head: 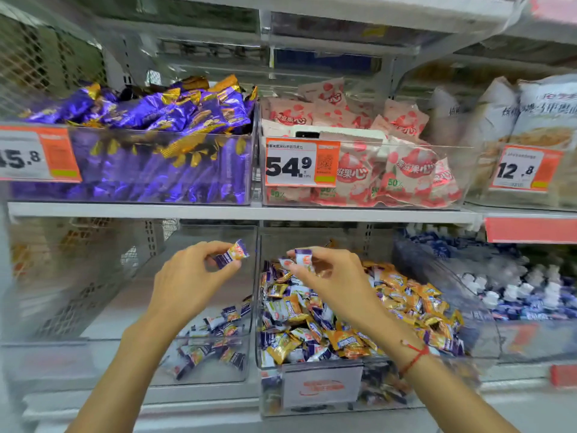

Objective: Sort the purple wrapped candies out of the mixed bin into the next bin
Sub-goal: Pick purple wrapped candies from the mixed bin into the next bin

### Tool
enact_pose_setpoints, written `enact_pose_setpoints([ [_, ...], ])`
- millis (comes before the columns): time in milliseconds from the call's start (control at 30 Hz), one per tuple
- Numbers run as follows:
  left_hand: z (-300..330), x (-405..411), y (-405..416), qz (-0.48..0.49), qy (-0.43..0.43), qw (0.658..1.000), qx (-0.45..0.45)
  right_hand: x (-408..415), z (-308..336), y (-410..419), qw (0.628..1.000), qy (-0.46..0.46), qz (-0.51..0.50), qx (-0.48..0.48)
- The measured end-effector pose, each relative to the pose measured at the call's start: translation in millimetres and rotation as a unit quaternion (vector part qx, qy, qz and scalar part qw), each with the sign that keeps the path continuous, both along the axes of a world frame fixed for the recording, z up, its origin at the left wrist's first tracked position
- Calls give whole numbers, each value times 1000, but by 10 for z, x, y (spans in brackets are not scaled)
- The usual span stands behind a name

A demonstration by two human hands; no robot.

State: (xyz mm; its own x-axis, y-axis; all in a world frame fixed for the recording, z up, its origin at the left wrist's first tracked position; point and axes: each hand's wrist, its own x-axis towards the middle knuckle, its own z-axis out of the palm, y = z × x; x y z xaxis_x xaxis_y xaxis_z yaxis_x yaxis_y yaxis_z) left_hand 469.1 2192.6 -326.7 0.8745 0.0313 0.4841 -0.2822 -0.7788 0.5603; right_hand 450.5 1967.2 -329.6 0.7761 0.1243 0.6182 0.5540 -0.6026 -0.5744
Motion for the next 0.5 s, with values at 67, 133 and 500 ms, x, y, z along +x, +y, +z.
enact_pose_setpoints([
  [67,-51,56,134,41,14,999,3,90,-1,366,999,-8,26,-18],
  [133,-121,84,211,61,43,997,20,207,-39,640,997,-4,32,-68],
  [500,-84,-131,-373,-12,-64,998,-16,-17,-81,-87,984,45,-68,-157],
])
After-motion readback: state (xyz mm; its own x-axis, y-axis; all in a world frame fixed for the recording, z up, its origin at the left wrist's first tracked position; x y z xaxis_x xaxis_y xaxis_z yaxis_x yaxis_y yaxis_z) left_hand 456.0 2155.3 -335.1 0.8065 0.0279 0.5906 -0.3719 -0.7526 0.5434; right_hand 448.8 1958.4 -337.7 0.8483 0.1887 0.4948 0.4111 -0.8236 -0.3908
